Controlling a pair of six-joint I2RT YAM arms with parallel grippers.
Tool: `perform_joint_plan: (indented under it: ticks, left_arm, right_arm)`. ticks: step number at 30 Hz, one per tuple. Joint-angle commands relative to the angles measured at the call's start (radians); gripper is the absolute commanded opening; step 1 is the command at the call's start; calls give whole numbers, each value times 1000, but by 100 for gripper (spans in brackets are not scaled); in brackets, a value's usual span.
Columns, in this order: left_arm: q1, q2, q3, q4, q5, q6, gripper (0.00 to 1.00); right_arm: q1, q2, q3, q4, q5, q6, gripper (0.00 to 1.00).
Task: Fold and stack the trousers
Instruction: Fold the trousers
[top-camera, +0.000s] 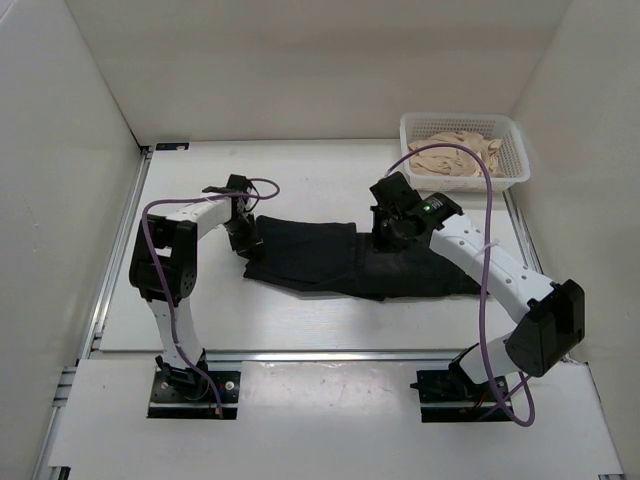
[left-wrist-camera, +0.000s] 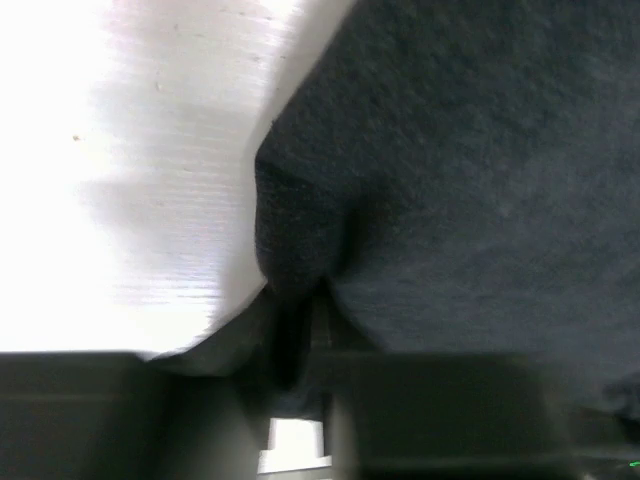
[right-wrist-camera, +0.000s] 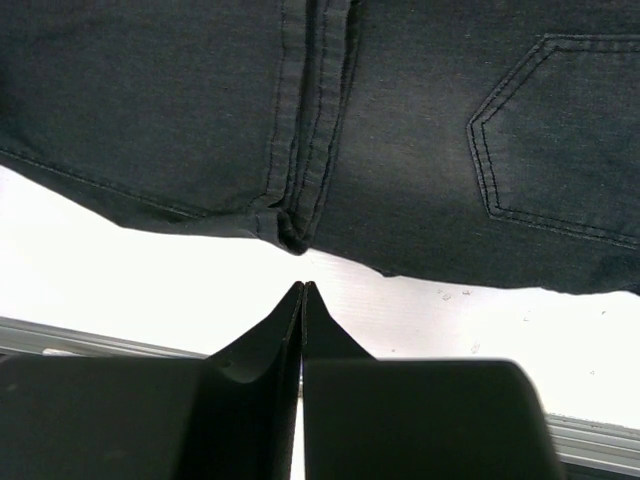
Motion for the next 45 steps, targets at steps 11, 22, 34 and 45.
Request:
perform_joint_plan:
  ticks: [11, 22, 34, 45]
  left_arm:
    - [37, -192, 266, -240, -405, -51, 10]
    - [-61, -192, 723, -423, -437, 6, 10]
    - [-357, -84, 843, -454, -428, -175, 10]
    - [-563, 35, 894, -362, -414, -336, 10]
  right_arm:
    - [-49, -58, -50, -32, 23, -6, 0]
    - [-135, -87, -123, -32, 32, -15, 0]
    - [-486, -72, -343, 192, -386, -90, 62]
    - [-585, 69, -421, 362, -580, -69, 73]
